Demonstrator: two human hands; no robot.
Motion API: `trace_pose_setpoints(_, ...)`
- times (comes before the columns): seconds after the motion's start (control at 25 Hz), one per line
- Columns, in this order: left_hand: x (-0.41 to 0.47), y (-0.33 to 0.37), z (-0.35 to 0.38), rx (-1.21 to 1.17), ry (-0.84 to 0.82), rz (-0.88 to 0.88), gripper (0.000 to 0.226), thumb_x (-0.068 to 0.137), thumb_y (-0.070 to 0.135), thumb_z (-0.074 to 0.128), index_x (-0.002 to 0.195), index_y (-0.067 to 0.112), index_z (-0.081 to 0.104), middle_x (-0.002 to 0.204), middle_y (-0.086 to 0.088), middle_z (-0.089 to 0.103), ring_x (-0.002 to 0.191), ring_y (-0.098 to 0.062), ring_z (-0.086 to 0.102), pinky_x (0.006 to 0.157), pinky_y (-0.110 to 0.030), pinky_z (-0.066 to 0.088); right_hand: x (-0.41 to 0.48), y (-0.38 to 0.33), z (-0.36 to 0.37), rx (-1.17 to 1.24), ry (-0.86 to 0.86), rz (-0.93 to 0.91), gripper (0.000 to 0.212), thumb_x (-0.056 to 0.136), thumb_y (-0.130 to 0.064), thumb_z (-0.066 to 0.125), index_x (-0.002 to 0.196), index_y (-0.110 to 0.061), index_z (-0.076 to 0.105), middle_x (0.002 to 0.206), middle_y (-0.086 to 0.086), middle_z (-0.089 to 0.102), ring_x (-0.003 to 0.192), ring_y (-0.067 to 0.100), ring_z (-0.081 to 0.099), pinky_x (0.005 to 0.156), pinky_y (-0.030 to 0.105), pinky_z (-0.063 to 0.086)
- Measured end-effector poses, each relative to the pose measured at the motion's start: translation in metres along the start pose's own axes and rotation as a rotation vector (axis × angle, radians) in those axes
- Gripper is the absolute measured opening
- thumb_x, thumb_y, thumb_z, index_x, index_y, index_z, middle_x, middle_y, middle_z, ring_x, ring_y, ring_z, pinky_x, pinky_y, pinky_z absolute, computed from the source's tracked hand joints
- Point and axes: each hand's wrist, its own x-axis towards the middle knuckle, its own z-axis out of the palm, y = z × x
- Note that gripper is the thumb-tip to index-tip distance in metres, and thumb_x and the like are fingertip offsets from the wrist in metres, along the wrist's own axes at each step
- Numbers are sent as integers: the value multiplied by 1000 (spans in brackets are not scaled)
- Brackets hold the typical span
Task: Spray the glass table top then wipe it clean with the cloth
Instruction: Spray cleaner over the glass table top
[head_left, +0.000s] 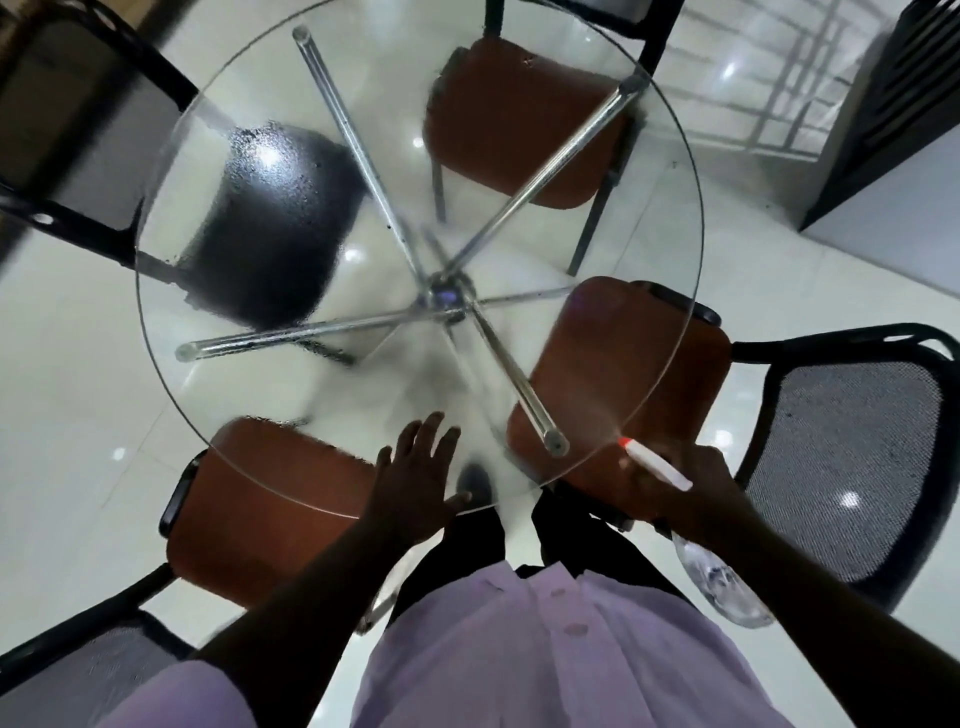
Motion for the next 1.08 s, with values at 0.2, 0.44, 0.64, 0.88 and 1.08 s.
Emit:
trace_pose_setpoints(0.2,14,28,-2,45,-21,88,107,80,81,49,166,27,13,176,-5,1,154,-42,27,106,-62,46,-3,18,12,-101,-49,-174,28,92,-37,73,69,-21,69,57,-2,67,50,11,65,50,31,52)
trace_pose_setpoints(0.44,58,78,-36,95,-60,107,107,85,65,66,166,25,8,175,-3,-13,158,-37,12,106,-63,46,56,19,-57,138,236,59,5,94,-21,82,92,-26,81,70,-8,76,59,8,72,66,38,64)
trace_pose_setpoints(0.64,97,103,-58,86,-52,80,104,87,65,66,166,26,11,175,-1,-3,157,-32,12,107,-62,48,97,2,-80,-56,192,-202,30,88,-45,72,64,-29,64,55,-6,59,51,16,63,56,45,56)
trace_pose_setpoints(0.88,95,103,-45,70,-29,95,100,81,61,70,163,21,26,175,-3,10,154,-34,28,90,-52,59,92,34,-94,253,58,7,5,91,-13,85,93,-15,81,70,9,72,48,16,62,45,29,53)
trace_pose_setpoints(1.08,100,103,-47,-37,35,83,91,75,55,68,155,22,40,170,-1,28,147,-33,40,78,-50,63,139,23,-115,235,64,38,9,82,-32,88,87,-27,83,91,4,84,67,13,73,61,24,52)
